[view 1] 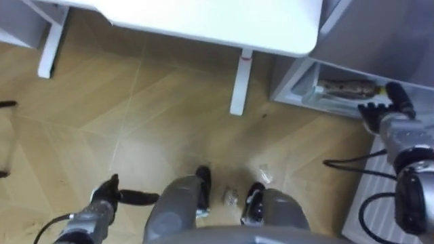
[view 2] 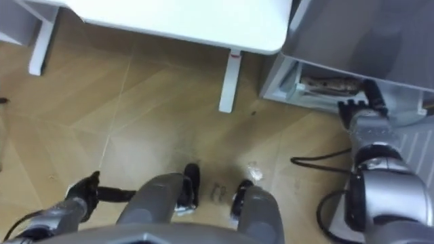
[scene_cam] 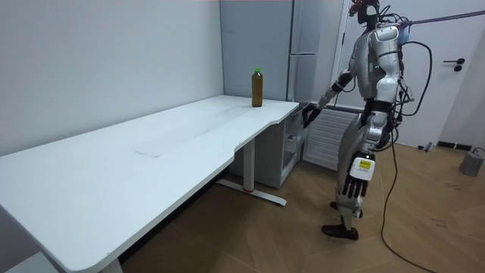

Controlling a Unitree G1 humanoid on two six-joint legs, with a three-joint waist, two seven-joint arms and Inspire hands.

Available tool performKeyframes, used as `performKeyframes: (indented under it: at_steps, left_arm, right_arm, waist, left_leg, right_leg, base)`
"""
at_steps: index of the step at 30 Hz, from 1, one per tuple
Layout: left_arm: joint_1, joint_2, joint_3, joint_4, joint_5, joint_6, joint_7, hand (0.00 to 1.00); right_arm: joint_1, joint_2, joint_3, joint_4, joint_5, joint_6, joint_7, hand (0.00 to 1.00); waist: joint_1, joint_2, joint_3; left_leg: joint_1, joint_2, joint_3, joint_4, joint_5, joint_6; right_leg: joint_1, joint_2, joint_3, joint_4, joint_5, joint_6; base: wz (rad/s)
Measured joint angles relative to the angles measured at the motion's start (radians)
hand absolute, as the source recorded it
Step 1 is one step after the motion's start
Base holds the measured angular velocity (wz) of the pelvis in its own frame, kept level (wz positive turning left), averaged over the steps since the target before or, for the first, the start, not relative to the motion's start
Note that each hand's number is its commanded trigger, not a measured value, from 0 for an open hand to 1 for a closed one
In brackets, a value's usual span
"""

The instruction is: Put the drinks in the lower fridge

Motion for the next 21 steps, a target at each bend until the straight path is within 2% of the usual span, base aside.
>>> performKeyframes:
  at_steps: [1,4,6,8,12,14,16,21]
  left_arm:
    - [0.016,-0.004,0.006,-0.001,0.000,0.005,0.000,0.00]
    - [0.048,-0.011,0.021,-0.002,0.000,0.006,-0.001,0.00]
    - [0.059,-0.020,0.061,-0.004,0.021,0.006,-0.005,0.00]
    - [0.077,-0.024,0.100,-0.006,0.062,0.006,-0.008,0.00]
    - [0.112,-0.025,0.134,-0.013,0.068,0.006,-0.007,0.00]
    - [0.148,-0.027,0.165,-0.027,0.095,0.010,-0.004,0.00]
    - [0.162,-0.034,0.180,-0.031,0.124,0.018,0.014,0.00]
    - [0.212,-0.047,0.212,-0.062,0.152,0.024,0.036,0.00]
  right_arm:
    - [0.028,0.001,0.000,0.000,-0.004,0.002,0.013,0.00]
    - [0.074,0.008,-0.001,0.000,-0.013,0.005,0.042,0.00]
    - [0.099,0.019,-0.004,0.000,-0.015,0.010,0.065,0.00]
    - [0.126,0.042,-0.016,-0.013,-0.025,0.014,0.095,0.00]
    - [0.201,0.069,-0.042,-0.066,-0.035,0.032,0.132,0.00]
    - [0.239,0.081,-0.053,-0.081,-0.032,0.034,0.139,0.00]
    - [0.272,0.090,-0.053,-0.093,-0.031,0.033,0.140,0.00]
    - [0.346,0.130,-0.053,-0.122,-0.040,0.032,0.152,0.00]
  waist:
    - [-0.002,0.002,-0.0091]
    - [-0.010,0.000,-0.0142]
    - [-0.022,-0.006,-0.0178]
    - [-0.032,-0.011,-0.0219]
    - [-0.052,-0.013,-0.0268]
    - [-0.061,-0.014,-0.0334]
    - [-0.067,-0.013,-0.0367]
    - [-0.083,-0.012,-0.0356]
  left_leg:
    - [0.034,-0.001,0.000,-0.018,0.000,0.000]
    - [0.114,-0.008,0.001,-0.052,0.000,0.000]
    - [0.157,-0.011,0.004,-0.073,-0.001,-0.001]
    - [0.211,-0.013,0.004,-0.105,-0.002,-0.003]
    - [0.266,-0.013,0.003,-0.117,-0.012,-0.008]
    - [0.293,-0.010,0.003,-0.118,-0.020,-0.011]
    - [0.307,-0.008,0.003,-0.121,-0.026,-0.013]
    - [0.353,-0.009,0.005,-0.141,-0.026,-0.014]
  right_leg:
    - [0.038,0.004,0.000,-0.031,0.007,0.004]
    - [0.132,0.012,-0.002,-0.091,0.023,0.010]
    - [0.177,0.013,-0.006,-0.118,0.026,0.014]
    - [0.222,0.015,0.000,-0.138,0.030,0.016]
    - [0.287,0.022,-0.003,-0.169,0.034,0.019]
    - [0.323,0.027,-0.002,-0.186,0.035,0.019]
    - [0.341,0.030,-0.004,-0.192,0.035,0.019]
    - [0.383,0.035,0.004,-0.229,0.036,0.020]
  base:
    - [-0.11]
    - [-0.06]
    - [0.02]
    - [-0.07]
    - [-0.01]
    - [-0.04]
    - [0.00]
    - [-0.01]
